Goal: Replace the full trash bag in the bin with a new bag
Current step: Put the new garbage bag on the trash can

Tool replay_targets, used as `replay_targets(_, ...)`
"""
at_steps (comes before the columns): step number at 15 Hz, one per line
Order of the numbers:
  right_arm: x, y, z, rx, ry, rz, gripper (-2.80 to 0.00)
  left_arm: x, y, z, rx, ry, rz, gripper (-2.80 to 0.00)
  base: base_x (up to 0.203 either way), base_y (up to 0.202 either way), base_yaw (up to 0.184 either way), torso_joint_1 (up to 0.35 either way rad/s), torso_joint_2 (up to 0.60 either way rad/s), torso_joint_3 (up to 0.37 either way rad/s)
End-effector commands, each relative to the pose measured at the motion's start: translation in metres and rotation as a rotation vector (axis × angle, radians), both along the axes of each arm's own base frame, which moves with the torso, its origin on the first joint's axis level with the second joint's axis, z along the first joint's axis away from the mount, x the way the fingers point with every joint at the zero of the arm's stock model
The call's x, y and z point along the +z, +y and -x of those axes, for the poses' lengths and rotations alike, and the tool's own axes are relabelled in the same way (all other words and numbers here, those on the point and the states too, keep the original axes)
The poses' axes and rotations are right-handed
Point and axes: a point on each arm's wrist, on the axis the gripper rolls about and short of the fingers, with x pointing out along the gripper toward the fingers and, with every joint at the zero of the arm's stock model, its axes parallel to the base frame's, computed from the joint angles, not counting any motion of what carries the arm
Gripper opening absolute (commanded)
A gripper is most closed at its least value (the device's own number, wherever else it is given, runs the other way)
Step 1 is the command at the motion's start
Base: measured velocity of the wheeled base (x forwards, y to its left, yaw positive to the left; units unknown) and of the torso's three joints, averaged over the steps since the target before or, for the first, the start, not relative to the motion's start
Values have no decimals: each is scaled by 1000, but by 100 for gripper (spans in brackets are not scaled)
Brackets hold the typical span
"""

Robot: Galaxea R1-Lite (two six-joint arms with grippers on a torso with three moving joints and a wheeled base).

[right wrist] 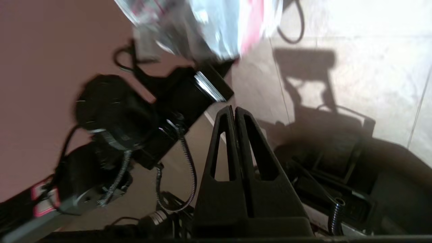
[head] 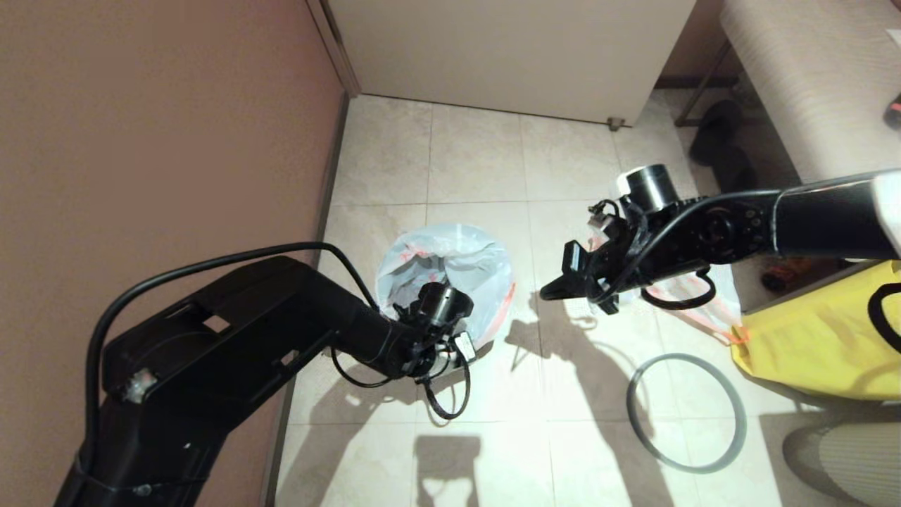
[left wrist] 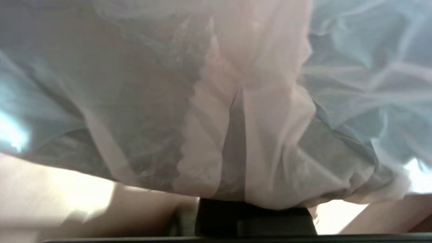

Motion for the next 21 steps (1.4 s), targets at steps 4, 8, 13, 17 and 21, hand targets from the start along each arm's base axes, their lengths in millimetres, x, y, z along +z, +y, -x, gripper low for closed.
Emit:
replay_targets(4,-39,27,-17,47,47,34,-280,6,9,-8,41,-134,75,-280,0,0,0,0,0,0)
replay_targets(8,-47,41,-34,107,-57,71,-280,6,8,-8,39,-148,85,-280,0,0,0,0,0,0)
replay_targets(13,-51,46,-50,99,-249,173,-280,3,8,-8,37,-148,84,-280,0,0,0,0,0,0)
replay_targets(17,-42,47,-51,115,-341,175,-280,0,8,-8,36,-147,82,-280,0,0,0,0,0,0)
replay_targets(21,-52,52,-62,147,-453,190,-280,-2,7,-8,34,-143,79,-280,0,0,0,0,0,0)
